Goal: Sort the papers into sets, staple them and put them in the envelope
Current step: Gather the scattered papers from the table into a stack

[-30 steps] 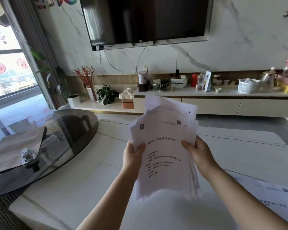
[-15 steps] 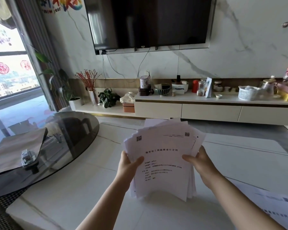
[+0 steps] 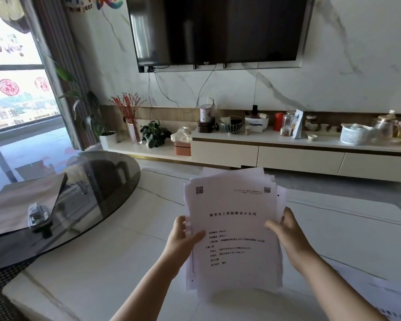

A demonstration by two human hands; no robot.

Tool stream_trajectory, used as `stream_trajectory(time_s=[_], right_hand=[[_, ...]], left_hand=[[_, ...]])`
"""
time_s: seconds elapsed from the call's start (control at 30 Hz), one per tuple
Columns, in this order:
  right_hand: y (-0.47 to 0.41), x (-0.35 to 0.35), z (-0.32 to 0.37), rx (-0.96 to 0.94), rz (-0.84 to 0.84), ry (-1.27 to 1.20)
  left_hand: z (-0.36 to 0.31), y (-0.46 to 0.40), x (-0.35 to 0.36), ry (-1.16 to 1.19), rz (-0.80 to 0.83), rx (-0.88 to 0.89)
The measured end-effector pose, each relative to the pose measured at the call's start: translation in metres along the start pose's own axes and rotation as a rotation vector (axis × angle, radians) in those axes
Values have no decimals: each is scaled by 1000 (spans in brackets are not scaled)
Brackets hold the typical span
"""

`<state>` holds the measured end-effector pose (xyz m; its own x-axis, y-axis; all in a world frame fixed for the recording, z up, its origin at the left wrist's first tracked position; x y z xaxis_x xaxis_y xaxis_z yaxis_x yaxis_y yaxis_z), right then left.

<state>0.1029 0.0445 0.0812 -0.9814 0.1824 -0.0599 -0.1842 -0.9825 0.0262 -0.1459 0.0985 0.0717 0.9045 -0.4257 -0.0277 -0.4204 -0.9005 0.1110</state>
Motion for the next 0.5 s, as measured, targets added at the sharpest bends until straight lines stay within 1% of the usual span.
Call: stream_trajectory(time_s=[0.1,0.2,0.3,0.4,0.5], right_hand=[[-8,7,-14,1,-5,-4],[-9,27,-13,-52,8,-15],[-6,32,1,-106,-39,-60],[-2,18,15,-144,-68,-74],[-1,7,14,-125,-37,-42]], left_hand=[[11,-11,11,-58,13,-35],[17,-20,24,-138,-115,-42],[2,-22,31,-137,-193,26],[-5,-18,24,-108,-198,93],[8,-10,15,-88,-162,76]])
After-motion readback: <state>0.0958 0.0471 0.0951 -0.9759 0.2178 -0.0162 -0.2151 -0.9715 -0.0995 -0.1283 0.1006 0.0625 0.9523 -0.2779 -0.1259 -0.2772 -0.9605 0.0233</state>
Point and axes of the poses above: each hand's wrist, its own y-axis away from the middle knuckle, its own x-axis out of the palm, z = x × y, the point moved 2 cm from there along -y, towards the middle knuckle, and after that the axes turned 13 degrees about z, right-handed, at the moved point
